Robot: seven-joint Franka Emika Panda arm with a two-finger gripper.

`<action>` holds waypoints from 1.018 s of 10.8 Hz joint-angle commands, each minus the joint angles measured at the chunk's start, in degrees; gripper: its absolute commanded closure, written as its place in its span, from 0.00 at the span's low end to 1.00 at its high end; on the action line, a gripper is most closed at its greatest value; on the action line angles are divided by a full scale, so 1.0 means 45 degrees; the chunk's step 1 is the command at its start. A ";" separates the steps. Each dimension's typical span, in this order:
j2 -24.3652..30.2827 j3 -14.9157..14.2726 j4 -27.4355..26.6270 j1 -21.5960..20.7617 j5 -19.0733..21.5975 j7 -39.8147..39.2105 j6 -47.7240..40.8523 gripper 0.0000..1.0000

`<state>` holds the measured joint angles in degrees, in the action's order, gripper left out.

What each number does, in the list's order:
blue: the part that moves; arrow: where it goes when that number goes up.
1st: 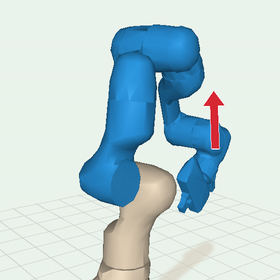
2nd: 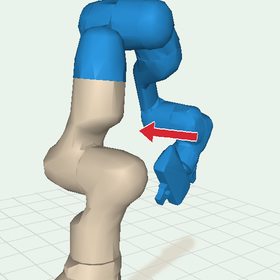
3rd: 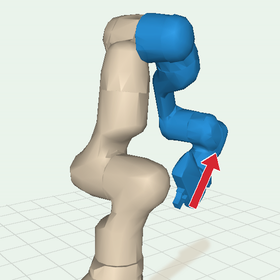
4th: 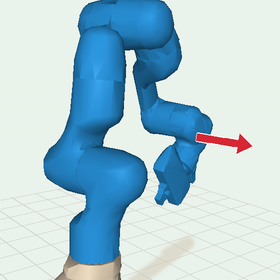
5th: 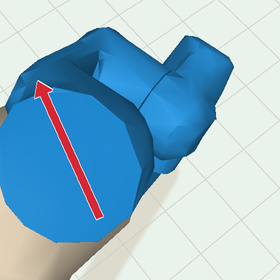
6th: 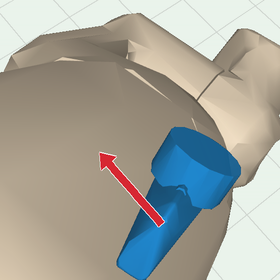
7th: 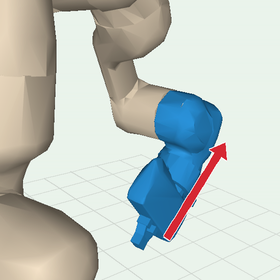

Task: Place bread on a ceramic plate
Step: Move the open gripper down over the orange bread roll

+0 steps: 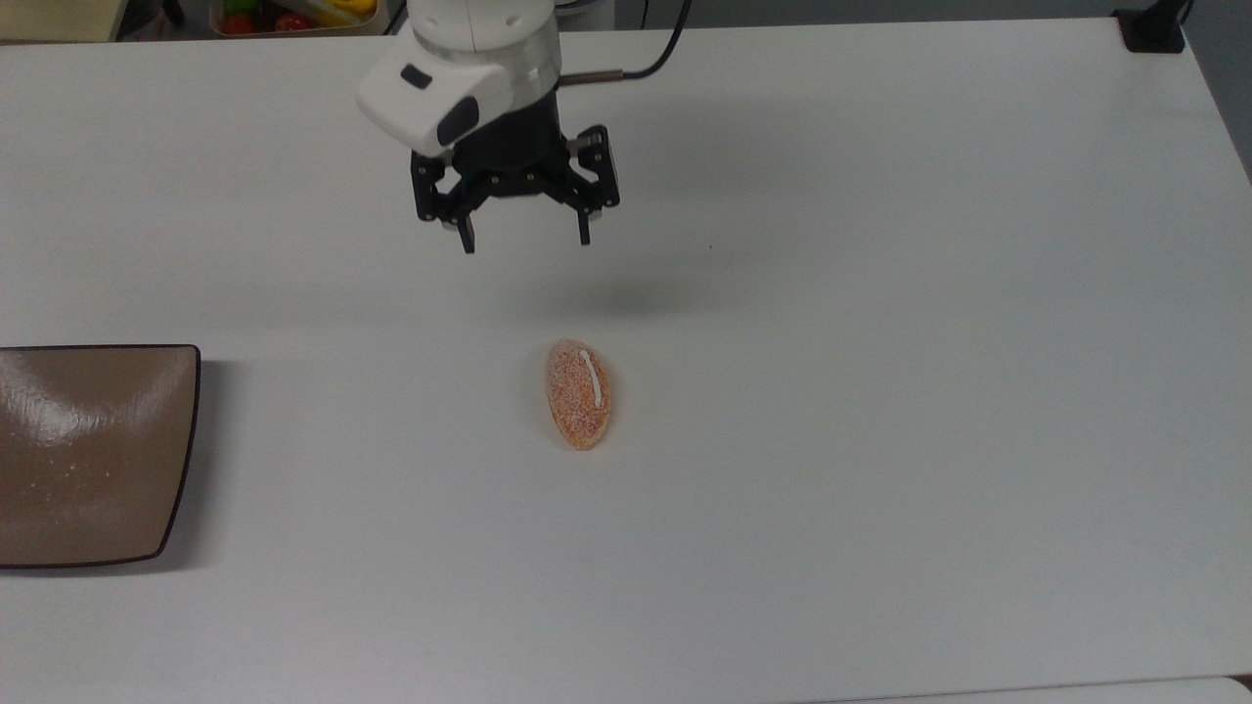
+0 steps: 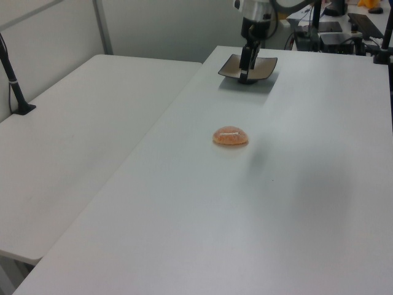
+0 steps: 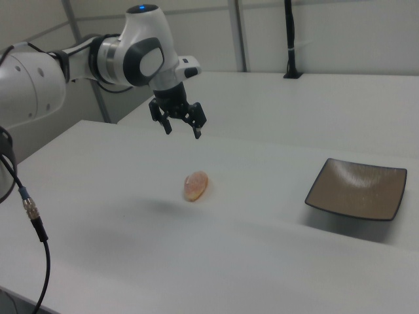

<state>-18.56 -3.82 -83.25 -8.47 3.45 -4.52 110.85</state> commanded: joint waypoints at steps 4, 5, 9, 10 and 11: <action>-0.1655 -0.0031 -0.0094 -0.0324 -0.0104 -0.0186 0.2258 0.00; -0.1869 -0.0030 -0.0095 -0.0343 -0.0104 -0.0206 0.2531 0.00; -0.2300 -0.0050 -0.0933 -0.0617 -0.0240 -0.0187 0.3840 0.00; -0.2417 -0.0050 -0.0954 -0.0694 -0.0337 -0.0187 0.3900 0.00; -0.2534 -0.0050 -0.0954 -0.0811 -0.0377 -0.0206 0.3901 0.00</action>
<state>-29.83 -3.64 -85.96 -10.87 3.08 -4.56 126.63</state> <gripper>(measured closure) 0.000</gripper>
